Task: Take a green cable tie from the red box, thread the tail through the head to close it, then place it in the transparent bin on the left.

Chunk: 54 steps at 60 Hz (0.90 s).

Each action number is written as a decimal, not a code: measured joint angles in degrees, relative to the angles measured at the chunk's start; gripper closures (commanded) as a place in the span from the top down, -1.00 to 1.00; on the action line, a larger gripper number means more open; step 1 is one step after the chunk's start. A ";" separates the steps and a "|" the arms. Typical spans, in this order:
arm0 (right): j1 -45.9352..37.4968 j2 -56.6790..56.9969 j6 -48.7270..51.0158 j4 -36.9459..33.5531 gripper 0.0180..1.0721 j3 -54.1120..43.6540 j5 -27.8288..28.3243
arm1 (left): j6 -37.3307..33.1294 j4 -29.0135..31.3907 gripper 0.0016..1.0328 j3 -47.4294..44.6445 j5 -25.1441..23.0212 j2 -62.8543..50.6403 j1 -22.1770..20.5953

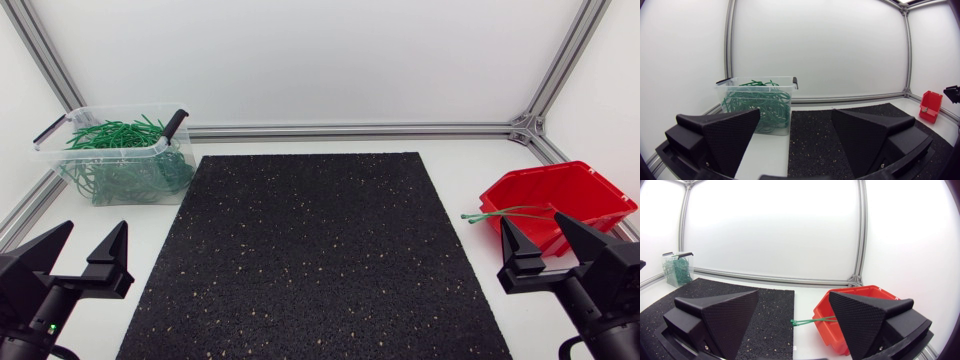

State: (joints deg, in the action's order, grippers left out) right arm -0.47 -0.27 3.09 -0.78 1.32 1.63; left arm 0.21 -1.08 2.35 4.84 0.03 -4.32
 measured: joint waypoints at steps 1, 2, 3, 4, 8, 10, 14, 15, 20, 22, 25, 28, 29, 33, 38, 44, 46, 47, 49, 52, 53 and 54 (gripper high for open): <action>0.00 0.00 0.00 0.00 0.94 0.00 0.00 | 0.00 0.00 0.93 0.00 0.00 0.00 0.00; 0.00 0.00 0.00 0.00 0.94 0.00 0.00 | 0.00 0.00 0.93 0.00 0.00 0.00 0.00; 0.00 0.00 0.00 0.00 0.94 0.00 0.00 | 0.00 0.00 0.93 0.00 0.00 0.00 0.00; 0.00 0.00 0.00 0.00 0.94 0.00 0.00 | 0.00 0.00 0.93 0.00 0.00 0.00 0.00; 0.00 0.00 0.00 0.00 0.94 0.00 0.00 | 0.00 0.00 0.93 0.00 0.00 0.00 0.00; 0.00 0.00 0.00 0.00 0.94 0.00 0.00 | 0.00 0.00 0.93 0.00 0.00 0.00 0.00; 0.00 0.00 0.00 0.00 0.94 0.00 0.00 | 0.00 -0.02 0.93 0.00 0.00 0.00 0.00; 0.00 0.00 0.00 0.00 0.94 0.00 0.00 | 0.00 0.00 0.93 0.00 0.00 0.00 0.00; 0.09 0.00 0.00 0.00 0.94 0.00 0.00 | 0.00 0.00 0.93 0.00 0.00 0.00 0.00; 0.31 0.00 0.00 0.00 0.94 0.00 0.00 | 0.00 0.00 0.93 0.00 0.00 0.00 0.00; 0.68 0.00 0.00 0.00 0.94 0.00 0.00 | 0.00 0.00 0.93 0.00 0.00 0.00 0.00; 0.81 0.00 0.00 0.00 0.94 0.00 0.02 | 0.00 0.00 0.93 0.00 0.00 0.00 0.00; 0.81 0.00 0.04 0.02 0.94 0.00 0.02 | 0.00 0.00 0.93 0.00 0.00 0.00 0.00; 0.81 0.00 0.48 0.15 0.94 0.00 0.04 | 0.00 -0.02 0.93 0.00 0.00 0.00 0.00; 0.81 0.00 1.33 0.15 0.94 0.04 0.04 | 0.00 0.00 0.93 0.00 0.00 0.00 0.00; 0.81 -0.15 2.14 -0.74 0.94 1.29 0.02 | 0.00 0.00 0.93 0.00 0.00 0.00 0.00; 0.81 -0.52 2.38 -0.96 0.94 2.23 0.04 | 0.00 0.00 0.93 0.00 0.00 0.00 0.00; 0.79 -0.74 2.51 -1.03 0.94 2.86 0.02 | 0.00 0.00 0.93 0.00 0.00 0.00 0.00; 0.79 -2.05 2.71 -1.20 0.94 4.52 0.00 | 0.00 0.00 0.93 0.00 0.00 0.00 0.00; 0.72 -4.37 2.78 -1.60 0.93 7.19 0.02 | 0.00 0.00 0.93 0.00 0.00 0.00 0.00; 0.63 -5.27 2.80 -1.73 0.93 8.15 0.02 | 0.00 0.00 0.93 0.00 0.00 0.00 0.00; 0.39 -6.49 2.82 -1.86 0.93 9.38 0.02 | 0.00 0.00 0.93 0.00 0.00 0.00 0.00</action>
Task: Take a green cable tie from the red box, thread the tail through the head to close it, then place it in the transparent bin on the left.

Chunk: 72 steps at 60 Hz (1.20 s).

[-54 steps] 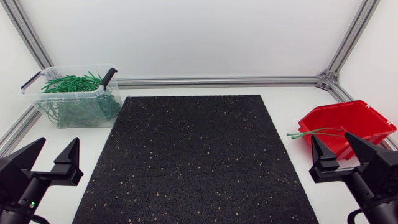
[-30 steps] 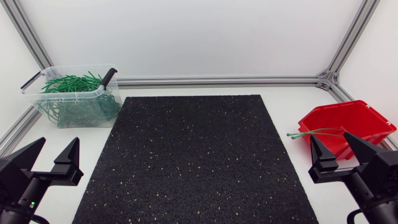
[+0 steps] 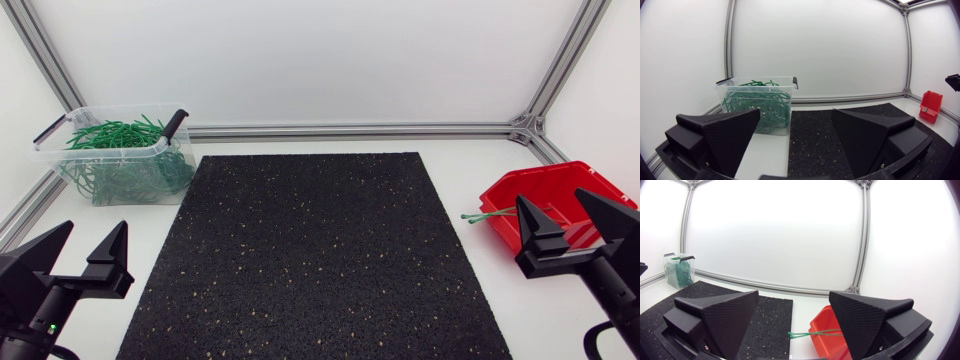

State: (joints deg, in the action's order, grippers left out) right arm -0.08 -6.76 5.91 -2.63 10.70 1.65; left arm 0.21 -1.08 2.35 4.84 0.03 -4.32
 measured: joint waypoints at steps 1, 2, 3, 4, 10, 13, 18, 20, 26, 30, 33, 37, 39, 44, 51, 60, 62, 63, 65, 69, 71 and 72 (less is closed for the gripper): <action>-0.22 -1.01 0.13 -0.13 0.93 0.94 0.02 | 0.00 0.00 0.93 0.00 0.00 0.00 0.00; -0.52 -2.03 0.15 -0.17 0.93 1.86 0.04 | 0.00 0.00 0.93 0.00 0.00 0.00 0.00; -0.85 -3.04 0.15 -0.20 0.93 2.75 0.11 | 0.00 0.00 0.93 0.00 0.00 0.00 0.00; -1.25 -4.07 0.17 -0.22 0.93 3.67 0.28 | 0.00 0.00 0.93 0.00 0.00 0.00 0.00; -3.72 -10.73 0.92 -2.27 0.93 9.20 2.73 | 0.00 -0.02 0.93 0.00 0.00 0.00 0.00; -5.25 -14.19 1.66 -3.74 0.93 11.85 4.83 | 0.00 0.00 0.93 0.00 0.00 0.00 0.00; -8.72 -19.69 3.32 -7.02 0.93 16.17 8.92 | 0.00 0.00 0.93 0.00 0.00 0.00 0.00; -10.16 -21.99 4.09 -8.61 0.93 17.97 11.08 | 0.00 0.00 0.93 0.00 0.00 0.00 0.00; -12.79 -29.29 9.68 -14.64 0.93 24.15 14.27 | 0.00 -0.02 0.93 0.00 0.00 0.00 0.00; -13.27 -34.40 15.13 -18.67 0.93 28.63 14.71 | 0.00 0.00 0.93 0.00 0.00 0.00 0.00; -13.42 -38.29 19.67 -22.01 0.93 32.11 14.88 | 0.00 -0.02 0.93 0.00 0.00 0.00 0.00; -13.64 -42.45 24.30 -24.52 0.93 35.32 14.88 | 0.00 0.00 0.93 0.00 0.00 0.00 0.00; -13.84 -44.39 26.82 -25.59 0.93 36.63 14.84 | 0.00 -0.02 0.93 0.00 0.00 0.00 0.00; -13.94 -48.63 32.09 -28.81 0.93 39.23 14.84 | 0.00 -0.02 0.93 0.00 0.00 0.00 0.00; -13.94 -55.69 38.12 -34.51 0.93 43.50 14.86 | 0.00 0.00 0.93 0.00 0.00 0.00 0.00; -14.34 -62.03 47.52 -36.63 0.92 45.03 14.84 | 0.00 0.00 0.93 0.00 0.00 0.00 0.00; -14.40 -62.93 49.00 -36.30 0.92 45.03 14.84 | 0.00 0.00 0.93 0.00 0.00 0.00 0.00; -14.40 -63.30 49.75 -36.15 0.92 45.03 14.86 | 0.00 0.00 0.93 0.00 0.00 0.00 0.00; -14.40 -64.37 51.41 -35.89 0.92 45.03 14.86 | 0.00 -0.02 0.93 0.00 0.00 0.00 0.00; -14.43 -66.38 53.42 -35.28 0.89 45.03 14.84 | 0.00 0.00 0.93 0.00 0.00 0.00 0.00; -14.60 -67.54 54.34 -34.91 0.89 45.07 14.82 | 0.00 -0.02 0.93 0.00 0.00 0.00 0.00; -14.69 -68.15 54.69 -34.86 0.88 45.13 14.82 | 0.00 0.00 0.93 0.00 0.00 0.04 0.00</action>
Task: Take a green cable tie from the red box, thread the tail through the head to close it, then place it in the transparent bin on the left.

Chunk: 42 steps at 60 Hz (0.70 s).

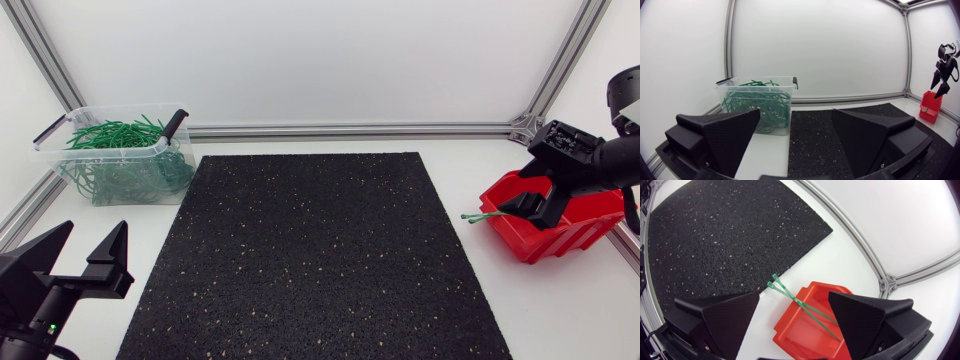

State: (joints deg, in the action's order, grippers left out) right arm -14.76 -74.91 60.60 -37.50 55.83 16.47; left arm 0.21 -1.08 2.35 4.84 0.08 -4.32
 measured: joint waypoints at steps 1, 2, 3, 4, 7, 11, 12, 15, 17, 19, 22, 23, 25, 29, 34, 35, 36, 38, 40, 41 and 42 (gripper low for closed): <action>-0.04 -0.68 0.44 0.04 0.86 0.11 -0.02 | 0.00 0.00 0.93 0.00 0.00 0.00 0.00; -0.11 -1.33 0.90 0.04 0.84 0.17 -0.04 | 0.00 0.00 0.93 0.00 0.00 0.04 0.00; -0.39 -2.14 1.51 0.11 0.82 0.22 -0.17 | 0.00 0.00 0.93 0.00 0.00 0.04 0.00; -0.52 -2.80 2.03 0.24 0.79 0.24 -0.17 | 0.00 0.00 0.93 0.00 0.00 0.04 0.00; -1.20 -4.70 3.41 0.59 0.70 0.35 -0.22 | 0.00 0.00 0.93 0.00 0.00 0.04 0.00; -2.25 -7.26 5.49 1.64 0.55 0.61 -0.42 | 0.00 0.00 0.93 0.00 0.00 0.07 0.00; -2.47 -7.80 5.86 1.75 0.51 0.76 -0.46 | 0.00 0.00 0.93 0.00 0.00 0.04 0.00; -3.19 -9.40 7.39 2.43 0.37 1.14 -0.48 | 0.00 0.00 0.93 0.00 0.00 0.07 0.00; -3.58 -10.05 8.22 3.17 0.28 1.20 -0.59 | 0.00 0.00 0.93 0.00 0.00 0.04 0.00; -3.98 -10.86 9.09 3.50 0.17 1.42 -0.61 | 0.00 0.00 0.93 0.00 0.00 0.07 0.00; -4.42 -11.58 10.36 3.65 0.05 1.70 -0.63 | 0.00 0.00 0.93 0.00 0.00 0.04 0.00; -4.52 -11.78 10.69 3.67 0.04 1.79 -0.61 | 0.00 0.00 0.93 0.00 0.00 0.04 0.00; -4.70 -12.24 11.63 3.93 0.04 1.97 -0.63 | 0.00 0.00 0.93 0.00 0.00 0.04 0.00; -4.85 -13.03 13.09 4.50 0.04 2.10 -0.63 | 0.00 0.00 0.93 0.00 0.00 0.07 0.00; -4.85 -13.81 14.82 4.59 0.03 2.10 -0.59 | 0.00 0.00 0.93 0.00 0.00 0.04 0.00; -4.85 -13.94 15.17 4.63 0.03 2.10 -0.61 | 0.00 0.00 0.93 0.00 0.00 0.07 0.00; -4.85 -14.03 15.54 4.74 0.01 2.10 -0.61 | 0.00 0.00 0.93 0.00 0.00 0.04 0.00; -4.85 -14.16 16.20 4.85 -0.08 2.10 -0.61 | 0.00 0.00 0.93 0.00 0.00 0.04 0.00; -4.85 -14.25 16.90 4.98 -0.15 2.08 -0.61 | 0.00 0.00 0.93 0.00 0.00 0.04 0.00; -4.85 -14.25 17.27 5.16 -0.18 2.08 -0.59 | 0.00 0.00 0.93 0.00 0.00 0.04 0.00; -4.83 -14.25 17.55 5.29 -0.20 2.05 -0.59 | 0.00 0.00 0.93 0.00 0.00 0.04 0.00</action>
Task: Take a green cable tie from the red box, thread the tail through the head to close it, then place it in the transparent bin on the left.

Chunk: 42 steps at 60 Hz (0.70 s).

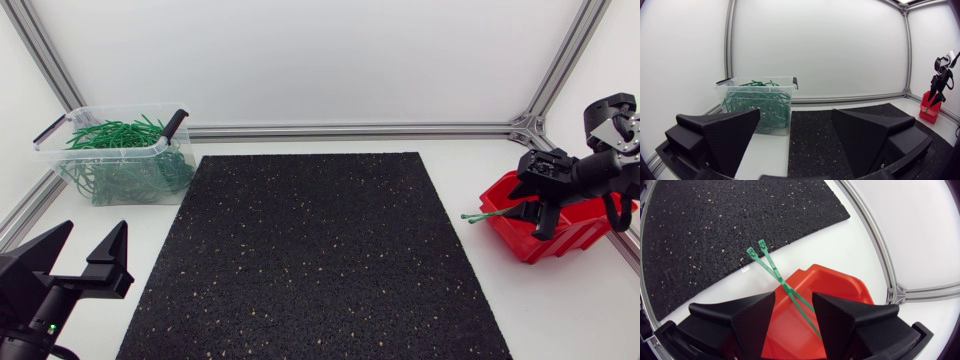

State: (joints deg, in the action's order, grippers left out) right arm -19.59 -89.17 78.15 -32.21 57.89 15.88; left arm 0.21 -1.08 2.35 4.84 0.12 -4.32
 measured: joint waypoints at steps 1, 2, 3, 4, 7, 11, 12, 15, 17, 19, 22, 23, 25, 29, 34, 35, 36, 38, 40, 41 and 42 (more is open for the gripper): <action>0.07 0.00 0.22 0.24 -0.21 -0.02 0.00 | 0.00 0.00 0.93 0.00 0.00 0.00 0.00; 0.17 0.00 0.44 0.61 -0.21 -0.11 0.00 | 0.00 0.00 0.93 0.00 0.00 0.00 0.00; 0.31 0.00 0.66 1.01 -0.21 -0.15 -0.02 | 0.00 0.00 0.93 0.00 0.00 0.00 0.00; 0.42 0.00 0.81 1.20 -0.21 -0.15 -0.02 | 0.00 0.00 0.93 0.00 0.00 0.02 0.00; 0.76 0.00 1.22 1.57 -0.21 -0.26 0.00 | 0.00 0.00 0.93 0.00 0.00 0.00 0.00; 1.25 -0.02 1.64 1.77 -0.21 -0.28 0.00 | 0.00 0.00 0.93 0.00 0.00 0.02 0.00; 1.33 -0.07 1.70 1.81 -0.21 -0.31 0.02 | 0.00 0.00 0.93 0.00 0.00 0.00 0.00; 1.55 -0.20 1.99 1.99 -0.21 -0.31 0.02 | 0.00 0.00 0.93 0.00 0.00 0.00 0.00; 1.68 -0.46 2.05 2.08 -0.21 -0.31 0.04 | 0.00 0.00 0.93 0.00 0.00 0.00 0.00; 1.79 -0.68 2.05 2.08 -0.21 -0.31 0.04 | 0.00 0.00 0.93 0.00 0.00 0.00 0.00; 1.84 -1.25 2.05 2.08 -0.20 -0.31 0.02 | 0.00 0.00 0.93 0.00 0.00 0.00 0.00; 1.88 -1.40 2.05 2.08 -0.20 -0.31 0.02 | 0.00 0.00 0.93 0.00 0.00 0.00 0.00; 1.88 -1.68 2.08 2.08 -0.20 -0.31 0.02 | 0.00 0.00 0.93 0.00 0.00 0.00 0.00; 1.88 -2.19 2.58 2.05 -0.19 -0.31 0.02 | 0.00 0.00 0.93 0.00 0.00 0.00 0.00; 1.88 -2.38 2.97 2.03 -0.16 -0.31 0.00 | 0.00 0.00 0.93 0.00 0.00 0.02 0.00; 1.88 -2.40 3.13 2.05 -0.12 -0.31 0.00 | 0.00 0.00 0.93 0.00 0.00 0.00 0.00; 1.88 -2.43 3.15 2.05 -0.09 -0.31 0.00 | 0.00 0.00 0.93 0.00 0.00 0.00 0.00; 1.88 -2.43 3.32 2.05 -0.08 -0.31 0.02 | 0.00 0.00 0.93 0.00 0.00 0.02 0.00; 1.88 -2.47 3.32 2.03 -0.08 -0.31 0.00 | 0.00 0.00 0.93 0.00 0.00 0.00 0.00; 1.88 -2.47 3.34 2.05 -0.08 -0.31 0.00 | 0.00 0.00 0.93 0.00 0.00 0.02 0.00; 1.88 -2.49 3.34 2.05 -0.08 -0.31 0.00 | 0.00 0.00 0.93 0.00 0.00 0.00 0.00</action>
State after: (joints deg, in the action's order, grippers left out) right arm -17.72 -91.66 81.49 -30.15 57.58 15.88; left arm 0.21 -1.08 2.35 4.84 0.12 -4.32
